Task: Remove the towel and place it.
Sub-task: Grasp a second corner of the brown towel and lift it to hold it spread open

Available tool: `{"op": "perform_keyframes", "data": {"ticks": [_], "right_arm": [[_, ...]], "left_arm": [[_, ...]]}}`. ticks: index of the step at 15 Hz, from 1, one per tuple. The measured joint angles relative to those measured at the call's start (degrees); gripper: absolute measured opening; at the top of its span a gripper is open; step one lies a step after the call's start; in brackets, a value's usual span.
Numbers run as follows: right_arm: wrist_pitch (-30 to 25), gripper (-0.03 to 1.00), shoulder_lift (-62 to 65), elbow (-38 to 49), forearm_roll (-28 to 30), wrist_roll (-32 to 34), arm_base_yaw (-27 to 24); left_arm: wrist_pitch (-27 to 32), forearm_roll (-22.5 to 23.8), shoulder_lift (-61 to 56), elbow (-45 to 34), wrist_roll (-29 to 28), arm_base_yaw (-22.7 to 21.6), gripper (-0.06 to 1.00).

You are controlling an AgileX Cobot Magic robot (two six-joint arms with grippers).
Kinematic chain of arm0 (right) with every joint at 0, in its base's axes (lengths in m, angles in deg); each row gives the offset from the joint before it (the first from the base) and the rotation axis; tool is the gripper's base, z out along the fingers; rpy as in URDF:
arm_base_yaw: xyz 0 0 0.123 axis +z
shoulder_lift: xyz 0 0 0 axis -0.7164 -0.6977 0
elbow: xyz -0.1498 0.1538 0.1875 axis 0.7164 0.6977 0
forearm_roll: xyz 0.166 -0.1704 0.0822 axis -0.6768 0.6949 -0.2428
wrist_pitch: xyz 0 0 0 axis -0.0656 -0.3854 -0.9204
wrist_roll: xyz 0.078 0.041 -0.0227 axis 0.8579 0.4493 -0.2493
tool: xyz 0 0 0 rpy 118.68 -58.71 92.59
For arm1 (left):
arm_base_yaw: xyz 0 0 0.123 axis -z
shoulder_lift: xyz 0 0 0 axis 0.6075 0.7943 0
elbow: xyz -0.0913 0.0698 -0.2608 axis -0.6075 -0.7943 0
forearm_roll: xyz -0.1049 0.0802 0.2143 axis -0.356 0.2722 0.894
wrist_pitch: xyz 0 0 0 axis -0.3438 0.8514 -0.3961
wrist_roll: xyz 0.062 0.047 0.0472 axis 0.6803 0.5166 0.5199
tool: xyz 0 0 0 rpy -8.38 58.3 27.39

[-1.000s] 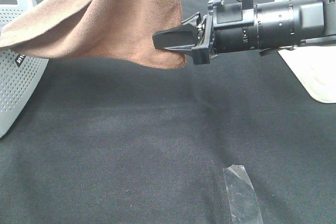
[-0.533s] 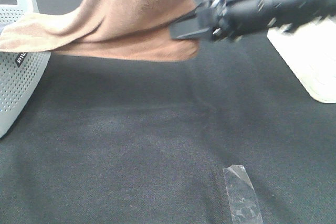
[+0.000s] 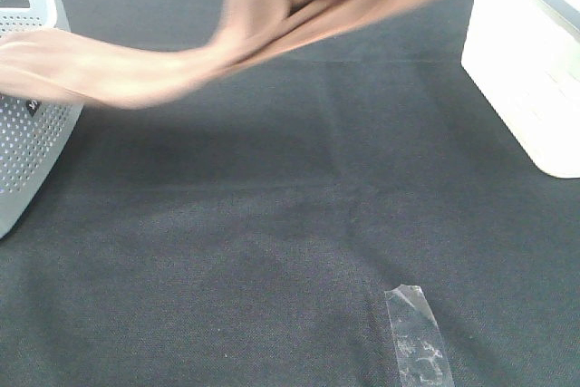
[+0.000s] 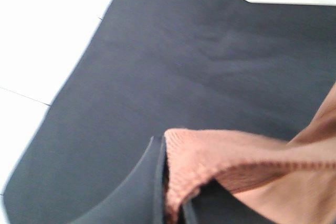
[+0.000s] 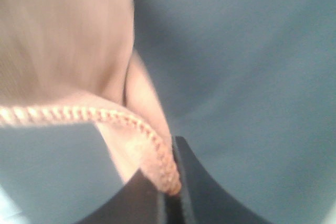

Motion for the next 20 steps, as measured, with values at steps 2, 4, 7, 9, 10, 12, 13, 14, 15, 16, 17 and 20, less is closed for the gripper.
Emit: {"op": "perform_keyframes", "data": {"ticks": [2, 4, 7, 9, 10, 12, 13, 14, 15, 16, 17, 20], "right_arm": [[-1.15, 0.01, -2.18, -11.29, 4.64, 0.63, 0.0], [-1.26, 0.01, -3.67, -16.56, 8.02, 0.63, 0.0], [4.18, 0.01, -6.13, -24.52, 15.53, 0.63, 0.0], [13.29, 0.01, -7.05, -25.5, 17.82, 0.63, 0.0], [20.4, 0.01, -7.39, -25.5, 18.74, 0.63, 0.0], [25.95, 0.01, -7.68, -25.5, 18.85, 0.63, 0.0], [35.52, 0.01, -8.54, -25.5, 18.91, 0.46, 0.0], [39.08, 0.01, -9.22, -25.61, 18.91, 0.29, 0.0], [42.06, 0.01, -10.2, -25.67, 18.91, -0.17, 0.0], [44.92, 0.01, -11.97, -25.67, 18.91, -0.23, 0.0], [45.89, 0.01, -12.66, -25.67, 18.91, -0.23, 0.0], [52.43, 0.01, -17.07, -25.67, 18.91, -0.23, 0.0]], "left_arm": [[-4.35, 3.72, 0.0, 0.0, -0.06, 0.0, 0.0], [-7.28, 6.25, 0.0, 0.0, -1.15, -0.92, 0.0], [-15.13, 8.19, 0.06, 0.0, -3.5, -5.61, 0.0], [-22.35, 8.42, 0.52, 0.0, -3.55, -7.45, 0.0], [-27.96, 8.54, 1.03, 0.0, -3.55, -9.11, 0.0], [-31.68, 8.59, 1.38, 0.0, -3.67, -10.08, 0.0], [-38.73, 9.05, 2.29, 0.0, -3.72, -12.38, 0.0], [-42.28, 9.34, 2.75, 0.0, -3.72, -13.58, 0.0], [-45.95, 9.51, 3.15, 0.0, -3.72, -14.9, 0.0], [-50.13, 9.57, 4.13, 0.0, -3.72, -16.5, 0.0], [-51.05, 9.63, 4.47, 0.0, -3.72, -16.84, 0.0], [-58.16, 10.03, 8.19, 0.0, -3.84, -19.6, 0.0]]}}
